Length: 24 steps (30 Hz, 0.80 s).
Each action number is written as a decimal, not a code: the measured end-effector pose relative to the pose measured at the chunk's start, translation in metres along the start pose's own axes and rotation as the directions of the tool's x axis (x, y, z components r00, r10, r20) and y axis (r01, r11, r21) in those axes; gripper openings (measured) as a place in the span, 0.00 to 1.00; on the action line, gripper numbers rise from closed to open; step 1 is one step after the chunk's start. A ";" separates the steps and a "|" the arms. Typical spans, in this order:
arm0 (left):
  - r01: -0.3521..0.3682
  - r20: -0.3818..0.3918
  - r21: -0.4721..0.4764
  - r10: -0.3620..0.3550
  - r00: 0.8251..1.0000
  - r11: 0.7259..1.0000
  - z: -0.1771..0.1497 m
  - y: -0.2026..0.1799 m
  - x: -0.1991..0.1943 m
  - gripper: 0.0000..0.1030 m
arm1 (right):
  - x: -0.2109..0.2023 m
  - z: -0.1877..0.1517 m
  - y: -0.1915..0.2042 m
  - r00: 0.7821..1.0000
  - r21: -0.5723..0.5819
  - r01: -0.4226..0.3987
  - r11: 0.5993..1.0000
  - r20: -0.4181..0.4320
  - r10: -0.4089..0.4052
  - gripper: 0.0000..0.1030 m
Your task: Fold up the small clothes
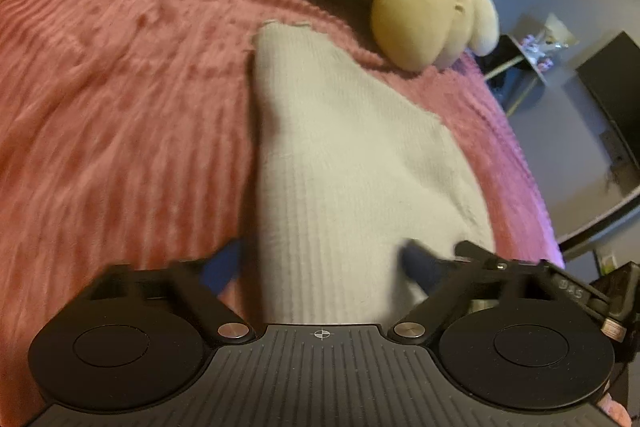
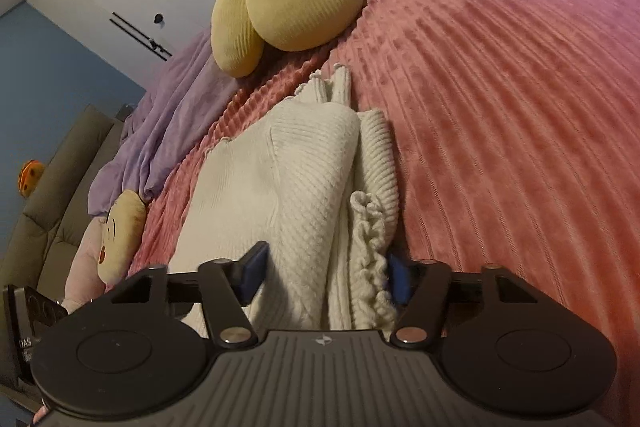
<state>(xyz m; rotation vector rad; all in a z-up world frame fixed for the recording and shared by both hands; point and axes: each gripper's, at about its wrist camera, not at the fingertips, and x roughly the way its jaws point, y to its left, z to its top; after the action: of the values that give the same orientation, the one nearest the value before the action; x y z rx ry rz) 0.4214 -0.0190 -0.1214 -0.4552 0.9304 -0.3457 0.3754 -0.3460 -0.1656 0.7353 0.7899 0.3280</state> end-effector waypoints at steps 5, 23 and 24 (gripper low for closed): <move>0.022 -0.009 -0.011 -0.022 1.000 1.000 0.008 -0.004 -0.007 0.43 | 0.002 -0.001 0.008 1.000 -0.015 0.013 1.000 0.007 -0.013 0.43; -0.365 0.135 0.039 0.357 0.924 0.930 -0.062 0.040 -0.174 0.55 | -0.027 -0.090 0.128 0.997 -0.260 0.048 0.964 -0.038 -0.060 0.54; -0.368 0.157 0.027 0.359 0.920 0.930 -0.060 0.040 -0.179 0.56 | -0.034 -0.091 0.132 0.997 -0.270 0.072 0.960 -0.003 -0.076 0.54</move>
<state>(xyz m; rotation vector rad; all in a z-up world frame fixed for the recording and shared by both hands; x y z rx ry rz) 0.2762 0.0859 -0.0499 -0.2447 0.8356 0.0031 0.2848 -0.2268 -0.0984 0.4462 0.7653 0.3652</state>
